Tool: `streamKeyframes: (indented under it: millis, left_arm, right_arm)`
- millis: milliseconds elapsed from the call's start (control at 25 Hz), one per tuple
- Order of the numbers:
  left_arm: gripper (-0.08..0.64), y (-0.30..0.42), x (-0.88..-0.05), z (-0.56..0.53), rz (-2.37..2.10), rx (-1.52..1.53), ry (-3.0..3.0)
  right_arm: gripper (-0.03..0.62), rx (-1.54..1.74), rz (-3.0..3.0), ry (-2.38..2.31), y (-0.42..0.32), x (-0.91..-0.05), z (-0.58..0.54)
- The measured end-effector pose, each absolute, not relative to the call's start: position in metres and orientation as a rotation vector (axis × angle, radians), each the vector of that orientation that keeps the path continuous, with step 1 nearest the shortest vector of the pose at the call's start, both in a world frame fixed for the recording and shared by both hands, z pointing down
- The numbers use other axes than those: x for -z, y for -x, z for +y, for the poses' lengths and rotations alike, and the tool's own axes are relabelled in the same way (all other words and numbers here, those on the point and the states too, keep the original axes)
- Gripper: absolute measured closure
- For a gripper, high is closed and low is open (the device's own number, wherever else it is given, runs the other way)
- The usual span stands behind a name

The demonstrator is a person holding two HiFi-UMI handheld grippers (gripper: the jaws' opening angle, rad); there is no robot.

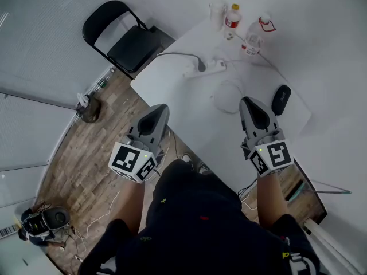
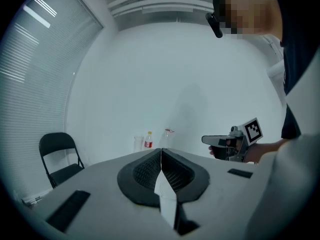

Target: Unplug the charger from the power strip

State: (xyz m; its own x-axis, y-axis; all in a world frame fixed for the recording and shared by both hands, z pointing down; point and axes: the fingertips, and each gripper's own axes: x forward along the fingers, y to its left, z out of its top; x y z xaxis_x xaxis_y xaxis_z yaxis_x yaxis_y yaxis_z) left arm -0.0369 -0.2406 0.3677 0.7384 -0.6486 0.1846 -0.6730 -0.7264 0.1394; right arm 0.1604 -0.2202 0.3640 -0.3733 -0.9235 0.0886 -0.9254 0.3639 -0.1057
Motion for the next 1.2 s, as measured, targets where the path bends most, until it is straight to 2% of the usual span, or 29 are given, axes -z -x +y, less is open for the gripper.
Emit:
streamKeyframes:
  millis: [560,680,1200]
  left_arm:
    - [0.537,-0.006,-0.438,-0.368,-0.859,-0.288,-2.773]
    - [0.537,-0.019,-0.473,-0.393,-0.814,-0.342,-2.768]
    - [0.537,-0.055,-0.608,-0.456,-0.688,-0.531,-2.635]
  right_arm:
    - [0.557,-0.332,-2.366,-1.746,-0.162,-0.45,-0.345]
    - [0.456,-0.389,-2.337,-1.697,-0.152,-0.476,-0.372]
    - [0.393,-0.532,-2.132,-1.614,-0.132,-0.604,-0.451]
